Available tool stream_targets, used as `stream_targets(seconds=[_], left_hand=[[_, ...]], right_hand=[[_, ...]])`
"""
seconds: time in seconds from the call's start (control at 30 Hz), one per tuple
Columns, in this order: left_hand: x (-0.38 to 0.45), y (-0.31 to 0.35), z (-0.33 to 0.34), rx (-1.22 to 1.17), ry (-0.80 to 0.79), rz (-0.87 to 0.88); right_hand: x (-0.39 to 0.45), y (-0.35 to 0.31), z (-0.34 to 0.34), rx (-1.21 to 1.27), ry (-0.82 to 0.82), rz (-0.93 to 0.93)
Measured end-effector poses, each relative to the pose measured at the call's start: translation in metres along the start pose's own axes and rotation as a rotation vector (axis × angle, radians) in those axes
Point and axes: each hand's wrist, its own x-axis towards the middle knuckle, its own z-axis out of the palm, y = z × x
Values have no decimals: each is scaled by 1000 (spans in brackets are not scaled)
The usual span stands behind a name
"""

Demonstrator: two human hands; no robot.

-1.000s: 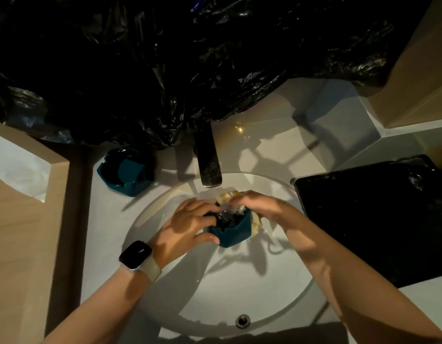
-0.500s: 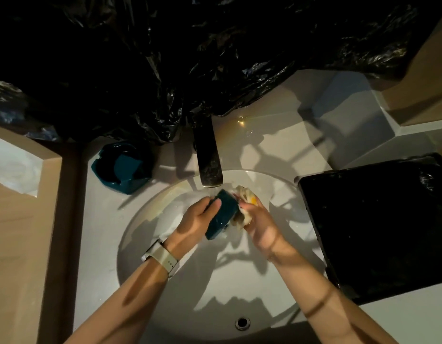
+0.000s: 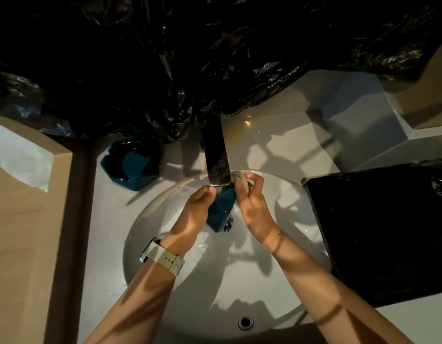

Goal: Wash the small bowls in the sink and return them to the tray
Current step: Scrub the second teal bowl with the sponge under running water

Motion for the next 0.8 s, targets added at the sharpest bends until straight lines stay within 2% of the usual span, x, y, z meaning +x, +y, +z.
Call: stream_targets(seconds=[0.07,0.2,0.27,0.37,0.4,0.5,0.63,0.67,0.7,0.8], left_hand=[[0,-2,-3,-4,14,15],[-4,-3,-5,-27,85,-35],[-12,-6,-5,-8,59,-45],[-22,-21,-6,-2,24,-64],[-23,-26,-7,4,31,-60],[-25,-36,-7,19,65,-46],[-24,-36,-5,82,72,-1],[-25,-32,-5,89,68,22],[-25,-28,-6,87,63,50],[-24,-23,-12,64,31,97]], right_hand=[[-11,-2,7,-51,-28,-55],[-12,-9,16,-206,-91,-312],[3,-7,17,-221,-130,-197],[18,4,20,19,-226,188],[18,9,20,-17,-238,244],[4,24,16,-143,-226,230],[-4,26,18,-364,-278,-83],[1,24,20,-384,-298,-111],[7,21,21,-345,-319,-77],[24,9,16,-101,-260,188]])
